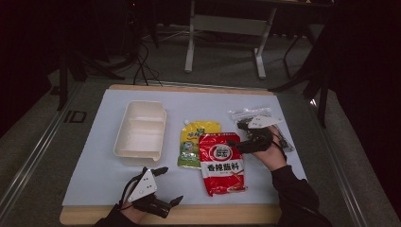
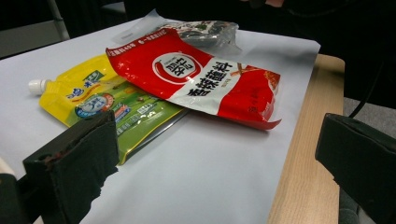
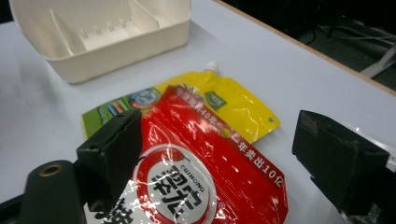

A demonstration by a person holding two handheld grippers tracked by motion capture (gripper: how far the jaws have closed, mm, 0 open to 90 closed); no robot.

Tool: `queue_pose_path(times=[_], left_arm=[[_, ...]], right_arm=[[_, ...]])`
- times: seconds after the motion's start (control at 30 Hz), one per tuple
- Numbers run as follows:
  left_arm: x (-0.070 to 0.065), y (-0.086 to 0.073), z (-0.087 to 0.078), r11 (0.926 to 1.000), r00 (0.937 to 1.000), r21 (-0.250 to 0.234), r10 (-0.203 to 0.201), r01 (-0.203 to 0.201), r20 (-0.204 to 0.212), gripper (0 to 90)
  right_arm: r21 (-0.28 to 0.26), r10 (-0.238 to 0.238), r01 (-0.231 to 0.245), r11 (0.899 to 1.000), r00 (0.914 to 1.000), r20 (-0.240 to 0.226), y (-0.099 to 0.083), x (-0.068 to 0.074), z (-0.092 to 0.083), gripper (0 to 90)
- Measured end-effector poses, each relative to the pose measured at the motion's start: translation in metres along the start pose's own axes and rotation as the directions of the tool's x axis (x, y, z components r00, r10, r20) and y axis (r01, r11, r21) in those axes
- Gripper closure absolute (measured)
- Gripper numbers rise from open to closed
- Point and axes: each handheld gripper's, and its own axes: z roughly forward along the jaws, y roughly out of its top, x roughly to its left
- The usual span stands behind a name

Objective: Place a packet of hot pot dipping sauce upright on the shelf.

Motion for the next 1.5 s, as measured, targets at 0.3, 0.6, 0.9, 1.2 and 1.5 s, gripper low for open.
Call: queue_pose_path(times=[0.3, 0.6, 0.9, 1.2, 1.5], left_arm=[[0.0, 0.0, 0.0, 1.0, 1.0, 0.002, 0.002, -0.002, -0.002, 0.7], [0.0, -0.001, 0.0, 1.0, 1.0, 0.004, 0.002, -0.002, -0.004, 0.7], [0.0, -0.001, 0.0, 0.9999, 1.0, 0.01, 0.004, -0.004, -0.007, 0.7], [0.0, -0.002, 0.0, 0.9999, 1.0, 0.016, 0.004, -0.004, -0.007, 0.7], [0.0, -0.002, 0.001, 0.9998, 1.0, 0.02, 0.006, -0.005, -0.006, 0.7]], right_arm=[[0.057, 0.036, -0.034, 0.998, 0.9989, -0.031, -0.014, -0.012, 0.015, 19.1], [0.107, 0.06, -0.057, 0.993, 0.9978, -0.029, -0.022, -0.021, 0.027, 19.0], [0.17, 0.1, -0.095, 0.981, 0.9947, -0.023, -0.027, -0.039, 0.041, 17.6], [0.231, 0.13, -0.114, 0.966, 0.9901, -0.053, -0.03, -0.046, 0.05, 19.2], [0.276, 0.143, -0.114, 0.954, 0.986, -0.086, -0.034, -0.045, 0.053, 33.9]])
